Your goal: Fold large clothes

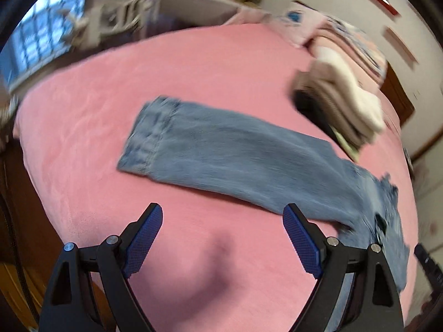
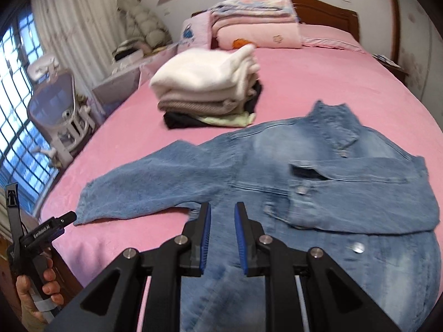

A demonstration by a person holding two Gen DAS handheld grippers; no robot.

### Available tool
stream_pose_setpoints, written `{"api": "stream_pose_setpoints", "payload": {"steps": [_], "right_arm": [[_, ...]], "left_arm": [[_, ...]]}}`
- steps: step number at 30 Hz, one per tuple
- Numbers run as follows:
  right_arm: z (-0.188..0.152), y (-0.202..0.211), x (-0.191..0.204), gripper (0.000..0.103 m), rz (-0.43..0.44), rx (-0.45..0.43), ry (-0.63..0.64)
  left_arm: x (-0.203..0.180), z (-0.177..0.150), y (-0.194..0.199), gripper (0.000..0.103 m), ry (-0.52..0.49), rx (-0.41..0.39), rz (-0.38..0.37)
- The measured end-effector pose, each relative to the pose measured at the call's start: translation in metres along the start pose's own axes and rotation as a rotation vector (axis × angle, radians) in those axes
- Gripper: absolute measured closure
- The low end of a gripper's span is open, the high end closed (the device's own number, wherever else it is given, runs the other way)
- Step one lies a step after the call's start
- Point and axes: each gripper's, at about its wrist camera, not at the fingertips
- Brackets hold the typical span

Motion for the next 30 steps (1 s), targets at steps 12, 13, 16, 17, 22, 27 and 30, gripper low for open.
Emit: {"api": "stream_pose_setpoints", "payload": {"steps": [12, 13, 16, 17, 22, 27, 30], "right_arm": [[0.001, -0.073, 0.077, 0.086, 0.034, 0.092, 0.114], [0.000, -0.077, 0.082, 0.086, 0.035, 0.102, 0.129], [-0.003, -0.083, 0.087, 0.086, 0.027, 0.115, 0.150], [-0.003, -0.085, 0.087, 0.086, 0.020, 0.117, 0.154], [-0.002, -0.092, 0.076, 0.086, -0.007, 0.133, 0.135], [0.000, -0.094, 0.058, 0.086, -0.025, 0.141, 0.092], [0.003, -0.090, 0.041, 0.086, -0.024, 0.136, 0.046]], "left_arm": [[0.090, 0.014, -0.084, 0.015, 0.377, 0.049, -0.214], [0.093, 0.015, -0.089, 0.015, 0.390, 0.042, -0.221], [0.093, 0.020, -0.099, 0.015, 0.411, 0.013, -0.218], [0.092, 0.022, -0.102, 0.016, 0.415, 0.005, -0.208], [0.082, 0.037, -0.110, 0.098, 0.385, -0.003, -0.196], [0.052, 0.046, -0.083, 0.099, 0.270, -0.091, -0.111], [0.007, 0.052, -0.047, 0.100, 0.125, -0.197, -0.060]]}}
Point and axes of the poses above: each gripper's, at about its wrist camera, not at the fingertips, and y roughly against the way its jaws point, x to its left, z to its top
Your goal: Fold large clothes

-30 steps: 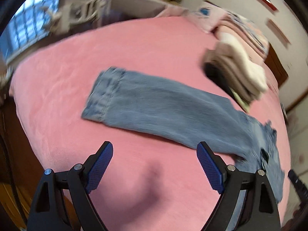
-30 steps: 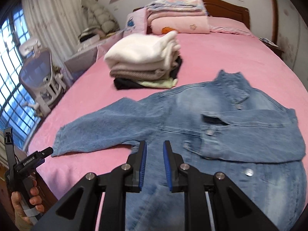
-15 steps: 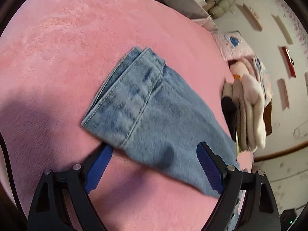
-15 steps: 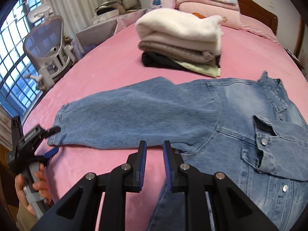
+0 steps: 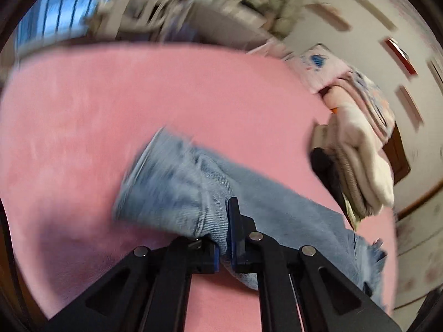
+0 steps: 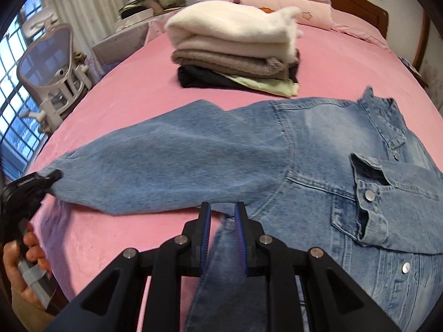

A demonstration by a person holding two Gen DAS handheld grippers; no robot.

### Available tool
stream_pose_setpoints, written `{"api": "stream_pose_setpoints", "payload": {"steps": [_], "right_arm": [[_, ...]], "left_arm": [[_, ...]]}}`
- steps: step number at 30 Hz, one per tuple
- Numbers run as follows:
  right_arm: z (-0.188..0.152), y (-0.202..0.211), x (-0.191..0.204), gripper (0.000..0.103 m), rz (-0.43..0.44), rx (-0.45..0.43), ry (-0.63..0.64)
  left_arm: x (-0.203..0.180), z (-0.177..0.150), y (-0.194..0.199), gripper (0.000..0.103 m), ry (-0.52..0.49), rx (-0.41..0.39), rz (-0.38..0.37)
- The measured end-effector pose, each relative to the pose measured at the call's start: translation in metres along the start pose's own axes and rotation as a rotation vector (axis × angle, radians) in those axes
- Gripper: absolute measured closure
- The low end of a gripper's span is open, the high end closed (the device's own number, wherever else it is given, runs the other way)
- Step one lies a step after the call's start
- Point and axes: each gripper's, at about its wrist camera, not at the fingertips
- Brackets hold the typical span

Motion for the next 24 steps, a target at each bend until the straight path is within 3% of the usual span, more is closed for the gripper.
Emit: {"api": "stream_pose_setpoints", "payload": {"steps": [5, 12, 16, 20, 24], "right_arm": [[-0.001, 0.017, -0.037, 0.086, 0.009, -0.033, -0.081], [-0.018, 0.059, -0.122, 0.086, -0.031, -0.100, -0.225], [-0.038, 0.092, -0.187, 0.086, -0.097, -0.156, -0.314], [-0.066, 0.108, -0.245, 0.086, -0.152, -0.158, -0.403], [-0.095, 0.111, -0.289, 0.086, -0.214, -0.119, -0.454]], "left_arm": [[-0.090, 0.007, 0.048, 0.100, -0.230, -0.119, -0.033], [-0.240, -0.028, 0.090, 0.099, -0.483, -0.119, -0.243], [-0.338, -0.084, 0.090, 0.099, -0.656, -0.057, -0.340], [-0.409, -0.160, 0.067, 0.098, -0.788, 0.091, -0.410], [-0.455, -0.247, 0.027, 0.098, -0.917, 0.249, -0.399]]}}
Point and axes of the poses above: each gripper's, at about its wrist camera, not at the fingertips, and y roughly against the way its jaws point, x to its left, z to its top
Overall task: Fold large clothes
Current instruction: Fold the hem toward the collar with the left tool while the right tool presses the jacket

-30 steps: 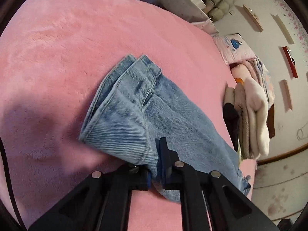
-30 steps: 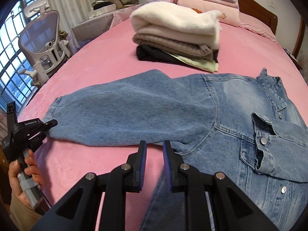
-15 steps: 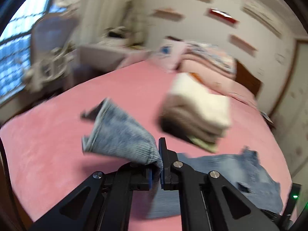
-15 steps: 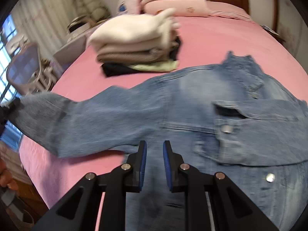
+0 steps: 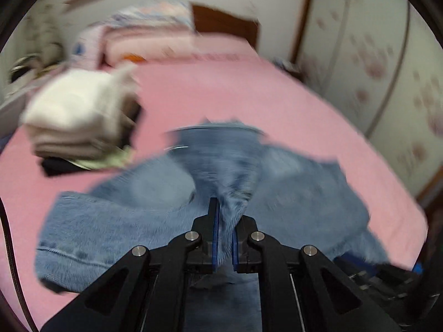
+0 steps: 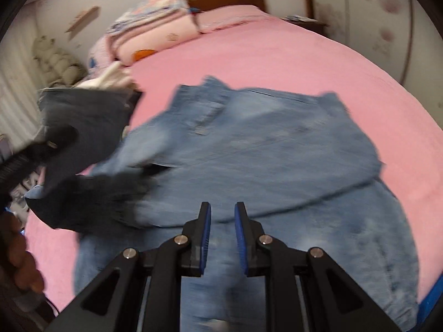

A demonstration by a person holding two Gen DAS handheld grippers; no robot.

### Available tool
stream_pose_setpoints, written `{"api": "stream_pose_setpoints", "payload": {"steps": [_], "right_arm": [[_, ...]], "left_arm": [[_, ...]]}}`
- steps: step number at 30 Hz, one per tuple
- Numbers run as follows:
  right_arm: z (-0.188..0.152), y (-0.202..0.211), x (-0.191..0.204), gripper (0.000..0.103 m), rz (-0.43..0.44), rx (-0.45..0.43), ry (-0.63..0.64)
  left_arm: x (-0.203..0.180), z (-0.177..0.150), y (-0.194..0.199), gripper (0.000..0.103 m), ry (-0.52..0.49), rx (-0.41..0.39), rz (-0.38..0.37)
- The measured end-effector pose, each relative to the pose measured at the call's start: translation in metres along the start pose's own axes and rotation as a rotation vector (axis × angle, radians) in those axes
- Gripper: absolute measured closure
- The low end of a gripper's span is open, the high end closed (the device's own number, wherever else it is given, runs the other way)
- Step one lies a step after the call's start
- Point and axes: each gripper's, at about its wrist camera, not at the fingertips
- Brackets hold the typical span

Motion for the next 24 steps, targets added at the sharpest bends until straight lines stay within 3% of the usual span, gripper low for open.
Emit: {"api": "stream_pose_setpoints", "payload": {"steps": [3, 5, 8, 12, 14, 15, 16, 19, 20, 22, 24], "right_arm": [[-0.010, -0.006, -0.024, 0.086, -0.023, 0.025, -0.007], [-0.016, -0.009, -0.035, 0.086, -0.019, 0.042, -0.005], [-0.021, -0.013, -0.041, 0.086, 0.008, 0.062, -0.001], [-0.020, -0.015, -0.031, 0.086, 0.084, 0.077, 0.002], [-0.015, -0.016, -0.023, 0.086, 0.128, 0.076, 0.005], [-0.011, -0.016, -0.017, 0.086, 0.156, 0.076, 0.007], [-0.006, -0.017, -0.011, 0.086, 0.184, 0.077, 0.009], [0.003, -0.019, 0.002, 0.084, 0.233, 0.079, 0.010], [0.007, -0.020, 0.006, 0.078, 0.256, 0.083, 0.004], [0.012, -0.022, 0.011, 0.068, 0.298, 0.091, -0.020], [0.014, -0.024, 0.014, 0.066, 0.316, 0.101, -0.030]], "left_arm": [[-0.032, -0.025, -0.053, 0.097, -0.048, 0.145, 0.033], [-0.038, -0.036, -0.066, 0.096, -0.061, 0.171, 0.057], [-0.031, -0.042, -0.056, 0.094, -0.062, 0.170, 0.047], [-0.013, -0.032, -0.034, 0.087, -0.023, 0.233, -0.010], [0.000, -0.032, -0.011, 0.063, 0.008, 0.204, -0.037], [0.007, -0.031, 0.007, 0.037, 0.030, 0.164, -0.052], [0.015, -0.030, 0.027, 0.020, 0.056, 0.108, -0.055], [0.035, -0.029, 0.077, 0.014, 0.101, -0.031, -0.082], [0.040, -0.029, 0.088, 0.014, 0.107, -0.050, -0.087], [0.049, -0.032, 0.108, 0.014, 0.119, -0.086, -0.054], [0.059, -0.038, 0.122, 0.014, 0.134, -0.111, -0.009]]}}
Point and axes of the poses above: each gripper's, at about its wrist camera, not at the fingertips, and y roughly against the way its jaws point, x to its left, z to its top
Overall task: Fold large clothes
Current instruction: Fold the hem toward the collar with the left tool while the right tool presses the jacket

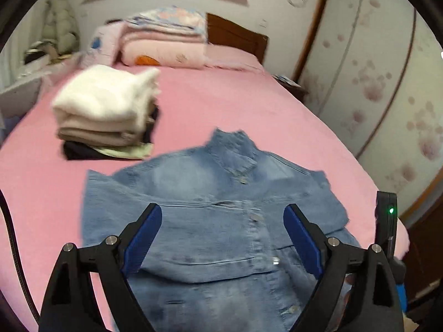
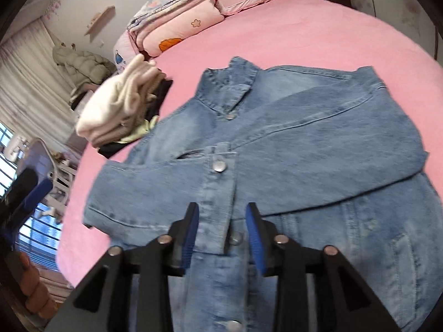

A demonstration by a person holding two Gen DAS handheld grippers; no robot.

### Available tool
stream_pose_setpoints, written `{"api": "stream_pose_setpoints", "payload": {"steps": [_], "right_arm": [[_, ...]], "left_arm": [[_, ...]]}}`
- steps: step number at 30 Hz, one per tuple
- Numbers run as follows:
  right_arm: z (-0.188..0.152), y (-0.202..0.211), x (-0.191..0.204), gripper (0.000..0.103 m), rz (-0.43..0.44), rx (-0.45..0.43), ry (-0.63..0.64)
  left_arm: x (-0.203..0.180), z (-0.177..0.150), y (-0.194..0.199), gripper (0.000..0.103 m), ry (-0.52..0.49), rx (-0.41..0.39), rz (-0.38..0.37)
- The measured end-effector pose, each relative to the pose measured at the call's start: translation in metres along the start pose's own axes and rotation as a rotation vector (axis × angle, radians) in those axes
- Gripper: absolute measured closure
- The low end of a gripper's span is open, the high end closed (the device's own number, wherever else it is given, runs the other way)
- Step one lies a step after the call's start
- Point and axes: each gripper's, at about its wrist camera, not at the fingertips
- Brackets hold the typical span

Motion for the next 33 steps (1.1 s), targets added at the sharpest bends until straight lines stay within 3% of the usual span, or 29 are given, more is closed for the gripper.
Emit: {"api": "stream_pose_setpoints", "payload": {"steps": [4, 6, 9, 16, 20, 29, 33], "right_arm": [[-0.002, -0.007, -0.004, 0.066, 0.051, 0.041, -0.037], [-0.008, -0.012, -0.008, 0.066, 0.073, 0.069, -0.061], [-0.016, -0.019, -0.013, 0.066, 0.085, 0.104, -0.079], [-0.028, -0.049, -0.013, 0.066, 0.129, 0.188, -0.110], [-0.030, -0.066, -0.009, 0.064, 0.126, 0.227, -0.117], [-0.014, -0.087, -0.016, 0.064, 0.180, 0.203, -0.126], [-0.012, -0.080, -0.003, 0.078, 0.159, 0.180, -0.046]], "left_arm": [[0.032, -0.023, 0.002, 0.014, 0.024, 0.012, 0.122], [0.053, -0.039, -0.007, 0.014, 0.046, 0.063, 0.200], [0.088, -0.067, -0.020, 0.014, 0.138, 0.144, 0.245], [0.133, -0.098, -0.032, 0.014, 0.277, 0.185, 0.265], [0.141, -0.098, -0.038, 0.014, 0.296, 0.168, 0.274], [0.142, -0.091, -0.058, 0.014, 0.290, 0.175, 0.275], [0.142, -0.092, -0.062, 0.014, 0.289, 0.182, 0.278]]}}
Point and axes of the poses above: each gripper's, at about its wrist camera, not at the fingertips, and y roughly against the way its jaws point, x to its left, z to its top
